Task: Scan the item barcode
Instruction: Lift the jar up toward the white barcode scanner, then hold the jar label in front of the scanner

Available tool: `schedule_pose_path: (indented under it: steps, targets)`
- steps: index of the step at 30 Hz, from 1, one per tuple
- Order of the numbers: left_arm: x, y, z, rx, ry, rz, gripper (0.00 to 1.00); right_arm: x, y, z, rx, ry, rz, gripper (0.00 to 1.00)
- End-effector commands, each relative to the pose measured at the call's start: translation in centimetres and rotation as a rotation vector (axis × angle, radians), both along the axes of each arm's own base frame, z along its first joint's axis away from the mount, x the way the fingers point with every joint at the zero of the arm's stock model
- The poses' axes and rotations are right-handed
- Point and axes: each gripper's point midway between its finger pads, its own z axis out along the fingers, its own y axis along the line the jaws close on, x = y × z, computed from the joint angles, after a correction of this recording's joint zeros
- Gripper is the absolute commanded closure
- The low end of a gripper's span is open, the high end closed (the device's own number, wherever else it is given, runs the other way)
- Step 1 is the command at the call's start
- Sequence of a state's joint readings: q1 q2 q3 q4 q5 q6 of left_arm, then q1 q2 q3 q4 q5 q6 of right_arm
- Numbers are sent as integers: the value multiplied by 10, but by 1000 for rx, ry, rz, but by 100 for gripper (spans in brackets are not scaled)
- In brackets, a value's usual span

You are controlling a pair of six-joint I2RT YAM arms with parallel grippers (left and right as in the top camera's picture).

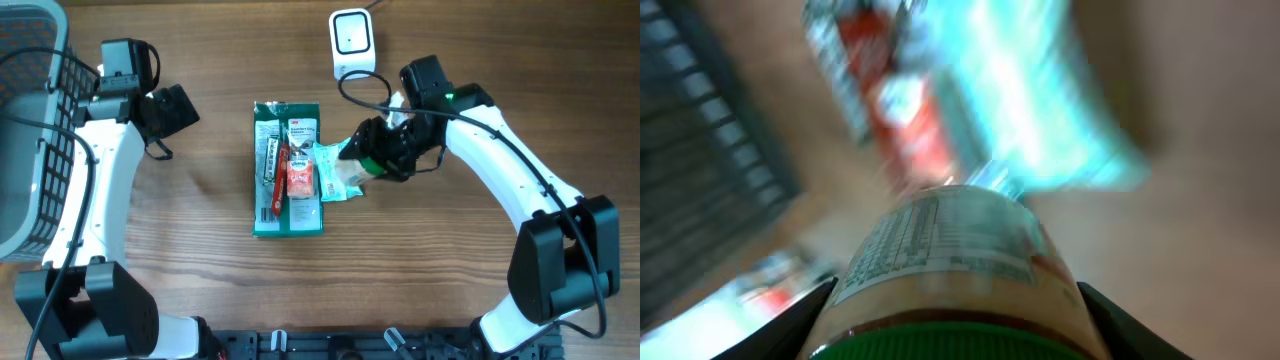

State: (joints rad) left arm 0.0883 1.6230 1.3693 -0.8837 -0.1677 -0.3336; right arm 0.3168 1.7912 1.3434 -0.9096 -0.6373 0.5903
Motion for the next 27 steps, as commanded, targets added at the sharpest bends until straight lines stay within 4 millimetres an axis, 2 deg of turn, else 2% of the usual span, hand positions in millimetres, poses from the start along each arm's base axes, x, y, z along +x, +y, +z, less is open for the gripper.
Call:
schedule_pose_path:
  steps: [1, 2, 4, 6, 7, 9, 11, 12, 14, 17, 21, 22, 23, 27]
  targets:
    - [1, 4, 7, 16, -14, -4, 0, 39, -26, 12, -126, -325, 153, 93]
    - [1, 4, 7, 16, -14, -4, 0, 48, -28, 21, -123, -346, 133, 96]
    - [1, 4, 7, 16, -14, -4, 0, 61, -38, 56, -156, -402, 135, 96]
    - [1, 4, 7, 17, -14, -3, 0, 63, -41, 102, -185, -476, 190, 96]
    - [1, 4, 7, 17, -14, -3, 0, 65, -43, 135, -220, -546, 218, 96]
    - [1, 4, 7, 16, -14, -4, 0, 74, -51, 176, -317, -658, 194, 96]
    - [1, 4, 7, 16, -14, -4, 0, 83, -52, 196, -351, -733, 174, 96]
    - [1, 4, 7, 16, -14, -4, 0, 89, -50, 200, -345, -763, 166, 95]
    - [1, 4, 7, 16, -14, -4, 0, 101, -46, 196, -344, -781, 165, 94]
    - [1, 4, 7, 17, -14, -3, 0, 127, -38, 180, -346, -807, 177, 94]
    - [1, 4, 7, 17, -14, -3, 0, 176, -24, 140, -349, -830, 170, 93]
    - [1, 4, 7, 17, -14, -3, 0, 187, -21, 132, -347, -842, 166, 96]
    - [1, 4, 7, 17, -14, -3, 0, 205, -15, 117, -343, -863, 160, 96]
    - [1, 4, 7, 17, -14, -3, 0, 249, -2, 90, -333, -966, 151, 96]
